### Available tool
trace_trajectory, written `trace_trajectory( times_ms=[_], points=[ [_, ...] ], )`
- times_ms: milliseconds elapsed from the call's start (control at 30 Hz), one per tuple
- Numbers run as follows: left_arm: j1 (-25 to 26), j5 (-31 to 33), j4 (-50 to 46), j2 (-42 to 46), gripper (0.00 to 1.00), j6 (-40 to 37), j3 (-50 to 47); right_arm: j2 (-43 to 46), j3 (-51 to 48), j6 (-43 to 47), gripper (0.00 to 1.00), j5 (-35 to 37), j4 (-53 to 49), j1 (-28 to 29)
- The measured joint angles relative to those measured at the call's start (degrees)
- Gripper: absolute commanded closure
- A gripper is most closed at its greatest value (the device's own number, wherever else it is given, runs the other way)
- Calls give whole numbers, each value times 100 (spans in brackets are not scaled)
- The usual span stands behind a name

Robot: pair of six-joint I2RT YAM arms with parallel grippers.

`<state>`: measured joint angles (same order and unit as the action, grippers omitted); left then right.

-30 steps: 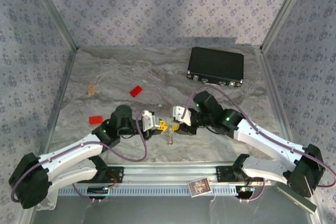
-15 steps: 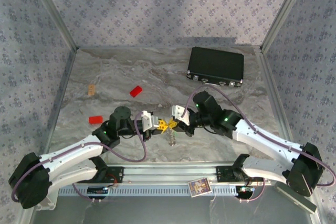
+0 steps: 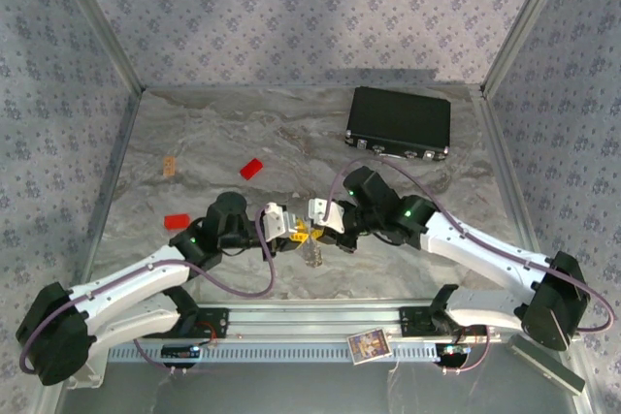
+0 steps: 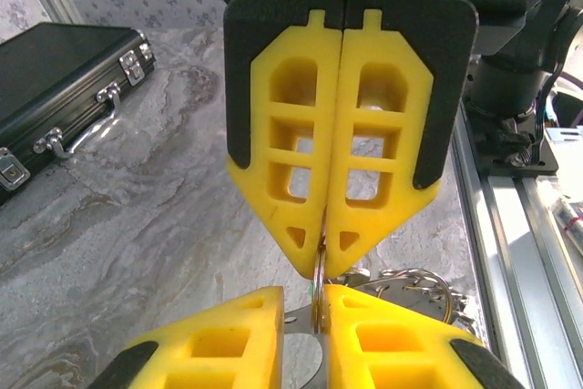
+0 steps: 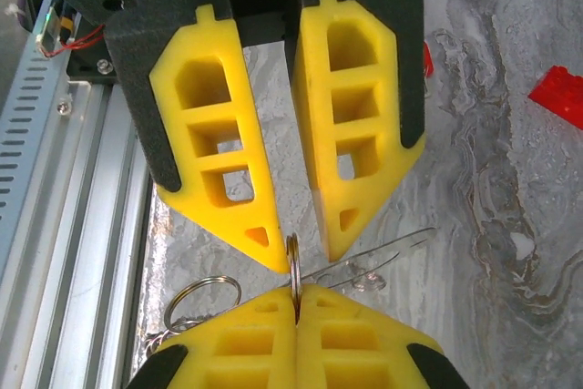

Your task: Put the keys on the keyring

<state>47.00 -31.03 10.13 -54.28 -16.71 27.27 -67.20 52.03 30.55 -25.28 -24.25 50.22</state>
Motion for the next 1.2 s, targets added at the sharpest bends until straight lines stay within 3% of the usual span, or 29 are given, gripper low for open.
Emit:
trace_trajectory(
  times_ms=[267, 300, 400, 567, 1033, 1200],
  points=[
    [4, -50, -243, -125, 100, -149, 164, -35, 103, 131, 100, 109, -133, 35],
    [4, -57, -254, -125, 100, -166, 170, -35, 103, 131, 97, 109, -129, 35],
    [4, -66, -258, -122, 100, -190, 175, 15, 57, 55, 74, 83, -52, 15],
    [4, -44, 63, -72, 100, -96, -31, 457, -385, -127, 69, -160, 310, -315],
    [4, -46, 1012, 140, 100, 295, -564, 376, -951, -643, 68, -455, 957, -466],
    [4, -46, 1062, 179, 100, 328, -597, 223, -951, -726, 74, -568, 1126, -466]
  ],
)
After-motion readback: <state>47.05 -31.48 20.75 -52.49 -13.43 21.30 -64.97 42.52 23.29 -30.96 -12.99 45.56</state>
